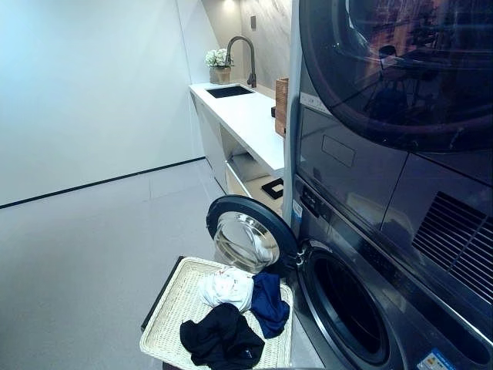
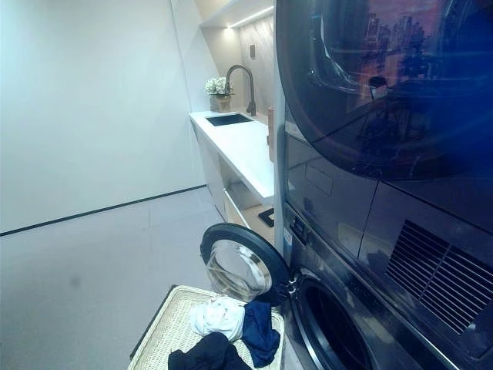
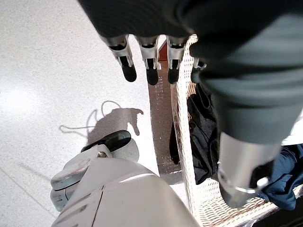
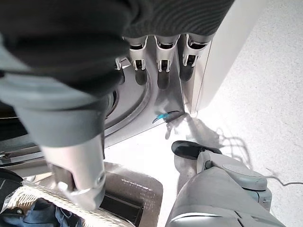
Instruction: Put the clothes into the washing machine.
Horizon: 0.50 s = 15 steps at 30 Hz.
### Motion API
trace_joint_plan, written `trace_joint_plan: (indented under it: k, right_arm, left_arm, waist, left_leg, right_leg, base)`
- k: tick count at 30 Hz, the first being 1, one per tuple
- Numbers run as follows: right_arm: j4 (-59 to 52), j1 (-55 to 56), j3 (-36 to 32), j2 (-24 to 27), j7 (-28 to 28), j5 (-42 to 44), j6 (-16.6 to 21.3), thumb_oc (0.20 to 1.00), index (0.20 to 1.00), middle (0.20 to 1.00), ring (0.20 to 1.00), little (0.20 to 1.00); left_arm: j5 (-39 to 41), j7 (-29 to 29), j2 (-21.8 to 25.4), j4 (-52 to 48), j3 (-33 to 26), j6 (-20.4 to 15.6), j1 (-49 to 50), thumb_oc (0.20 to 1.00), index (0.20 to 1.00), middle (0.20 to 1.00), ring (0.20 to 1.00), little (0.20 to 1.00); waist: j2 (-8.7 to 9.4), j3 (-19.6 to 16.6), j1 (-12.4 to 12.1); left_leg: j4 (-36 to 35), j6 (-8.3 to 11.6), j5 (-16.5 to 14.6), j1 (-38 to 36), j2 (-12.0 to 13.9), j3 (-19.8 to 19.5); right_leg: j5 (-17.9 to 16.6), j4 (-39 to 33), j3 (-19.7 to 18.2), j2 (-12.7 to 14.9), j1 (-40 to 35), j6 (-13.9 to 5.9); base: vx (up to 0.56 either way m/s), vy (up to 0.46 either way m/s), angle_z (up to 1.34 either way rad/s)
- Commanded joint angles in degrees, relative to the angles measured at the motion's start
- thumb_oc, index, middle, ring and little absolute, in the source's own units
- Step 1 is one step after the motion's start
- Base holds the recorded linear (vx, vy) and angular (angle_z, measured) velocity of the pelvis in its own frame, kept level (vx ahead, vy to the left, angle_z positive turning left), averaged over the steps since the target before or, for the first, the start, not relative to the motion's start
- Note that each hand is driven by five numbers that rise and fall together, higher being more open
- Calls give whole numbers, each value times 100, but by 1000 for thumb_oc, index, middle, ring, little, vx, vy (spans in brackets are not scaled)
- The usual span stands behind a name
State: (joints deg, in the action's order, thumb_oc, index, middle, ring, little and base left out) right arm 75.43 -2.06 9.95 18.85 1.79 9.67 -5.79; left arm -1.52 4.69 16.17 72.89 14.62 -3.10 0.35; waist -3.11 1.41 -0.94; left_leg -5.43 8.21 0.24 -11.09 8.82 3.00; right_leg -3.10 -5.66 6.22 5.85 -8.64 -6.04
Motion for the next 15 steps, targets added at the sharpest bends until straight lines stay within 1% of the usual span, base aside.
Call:
trace_joint_plan:
  k: [1,4,6,15]
  right_arm:
    - [383,-538,67,-113,66,-71,63,1000,1000,1000,1000,1000]
    - [381,-537,72,-114,69,-68,63,1000,1000,1000,1000,1000]
    - [378,-529,35,-99,47,-109,70,1000,1000,1000,1000,1000]
    - [373,-501,32,-111,59,-81,70,1000,1000,1000,1000,1000]
  left_arm:
    - [-128,-180,67,121,119,-76,-562,1000,1000,1000,1000,1000]
    - [-112,-186,69,122,123,-84,-562,1000,1000,1000,1000,1000]
    - [-26,-144,85,94,69,-221,-548,1000,1000,1000,1000,1000]
    - [-58,-119,90,108,76,-177,-549,1000,1000,1000,1000,1000]
  waist:
    - [268,335,-133]
    - [268,335,-133]
    - [286,323,-146]
    - [313,327,-159]
  left_leg:
    - [43,-276,-248,-150,-244,183]
    - [43,-275,-246,-150,-243,183]
    - [43,-275,-249,-137,-244,192]
    - [43,-283,-251,-147,-249,191]
  right_leg:
    - [159,66,-45,245,-68,-205]
    - [159,66,-45,245,-68,-206]
    - [157,66,-54,241,-54,-215]
    - [156,66,-50,235,-68,-218]
  base:
    - [0,0,0]
    - [0,0,0]
    - [0,0,0]
    - [0,0,0]
